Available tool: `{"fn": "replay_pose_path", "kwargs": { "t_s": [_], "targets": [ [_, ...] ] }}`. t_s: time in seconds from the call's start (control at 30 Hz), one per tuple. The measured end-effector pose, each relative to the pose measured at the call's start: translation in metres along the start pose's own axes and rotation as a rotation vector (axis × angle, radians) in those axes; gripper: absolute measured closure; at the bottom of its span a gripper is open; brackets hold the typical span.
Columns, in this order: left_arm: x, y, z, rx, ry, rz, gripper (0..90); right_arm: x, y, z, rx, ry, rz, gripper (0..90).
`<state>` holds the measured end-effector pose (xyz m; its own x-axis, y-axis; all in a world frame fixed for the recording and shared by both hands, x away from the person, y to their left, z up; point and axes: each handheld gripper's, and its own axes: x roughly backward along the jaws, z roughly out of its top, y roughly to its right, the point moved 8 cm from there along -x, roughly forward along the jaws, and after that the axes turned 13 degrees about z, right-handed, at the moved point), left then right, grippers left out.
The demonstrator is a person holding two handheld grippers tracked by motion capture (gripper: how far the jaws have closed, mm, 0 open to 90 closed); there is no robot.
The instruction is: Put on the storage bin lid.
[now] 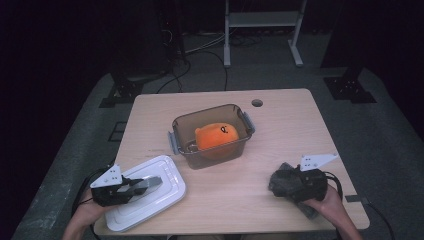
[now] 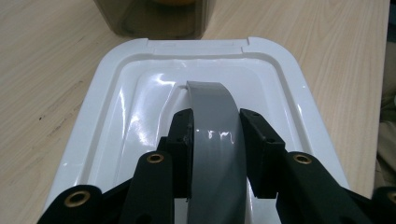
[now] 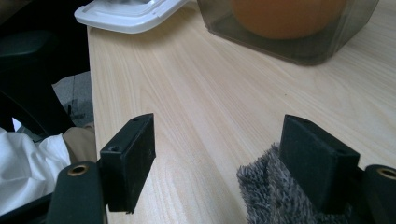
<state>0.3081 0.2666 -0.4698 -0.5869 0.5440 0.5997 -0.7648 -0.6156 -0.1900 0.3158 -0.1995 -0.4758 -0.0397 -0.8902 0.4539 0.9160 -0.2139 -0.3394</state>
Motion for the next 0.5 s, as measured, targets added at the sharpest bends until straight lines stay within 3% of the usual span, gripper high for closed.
{"fn": "replay_pose_path", "kwargs": {
  "t_s": [0.5],
  "targets": [
    [0.027, -0.006, 0.008, 0.002, 0.014, 0.026, 66.6, -0.001, 0.0, 0.0, -0.002, -0.002, -0.002, 25.9]
  ]
}}
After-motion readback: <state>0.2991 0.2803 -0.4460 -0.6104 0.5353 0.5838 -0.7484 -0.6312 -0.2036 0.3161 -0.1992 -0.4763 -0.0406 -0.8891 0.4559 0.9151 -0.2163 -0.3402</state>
